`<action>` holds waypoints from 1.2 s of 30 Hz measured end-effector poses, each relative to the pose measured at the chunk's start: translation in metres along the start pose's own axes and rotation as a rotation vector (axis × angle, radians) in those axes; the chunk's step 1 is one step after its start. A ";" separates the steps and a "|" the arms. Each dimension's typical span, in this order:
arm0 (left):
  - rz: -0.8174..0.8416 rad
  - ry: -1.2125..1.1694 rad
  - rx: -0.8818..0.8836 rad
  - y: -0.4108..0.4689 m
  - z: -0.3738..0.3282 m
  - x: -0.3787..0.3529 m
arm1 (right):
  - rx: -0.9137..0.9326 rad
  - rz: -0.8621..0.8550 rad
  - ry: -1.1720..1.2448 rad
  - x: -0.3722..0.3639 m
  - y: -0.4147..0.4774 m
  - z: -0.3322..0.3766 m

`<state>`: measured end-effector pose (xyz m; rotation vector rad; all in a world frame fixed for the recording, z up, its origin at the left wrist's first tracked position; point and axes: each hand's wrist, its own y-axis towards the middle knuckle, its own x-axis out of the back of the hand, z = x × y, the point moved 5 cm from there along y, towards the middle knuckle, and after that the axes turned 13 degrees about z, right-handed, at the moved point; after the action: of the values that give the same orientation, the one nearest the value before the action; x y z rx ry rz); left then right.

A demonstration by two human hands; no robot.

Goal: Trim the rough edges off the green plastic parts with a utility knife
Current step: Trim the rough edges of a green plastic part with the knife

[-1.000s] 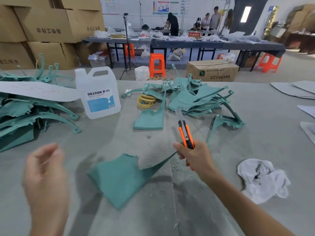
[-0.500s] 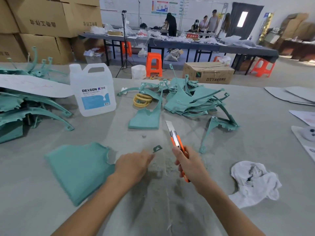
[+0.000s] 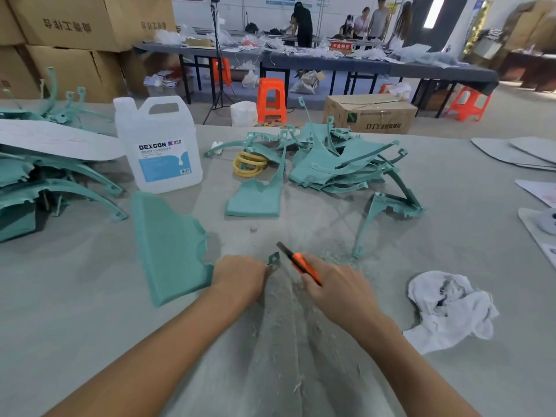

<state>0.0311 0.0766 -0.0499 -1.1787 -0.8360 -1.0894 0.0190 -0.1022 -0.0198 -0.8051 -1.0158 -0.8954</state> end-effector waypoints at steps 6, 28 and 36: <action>-0.019 0.073 -0.029 0.001 -0.004 0.002 | 0.044 0.073 -0.014 0.008 0.008 0.007; -0.042 0.002 -0.011 -0.001 -0.002 -0.001 | -0.080 0.107 0.220 -0.001 0.001 -0.017; -0.056 -0.011 -0.002 -0.001 -0.001 -0.003 | -0.108 0.153 0.563 -0.030 -0.001 -0.009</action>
<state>0.0291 0.0766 -0.0521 -1.1700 -0.8811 -1.1303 0.0132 -0.1036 -0.0509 -0.6542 -0.4109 -0.9752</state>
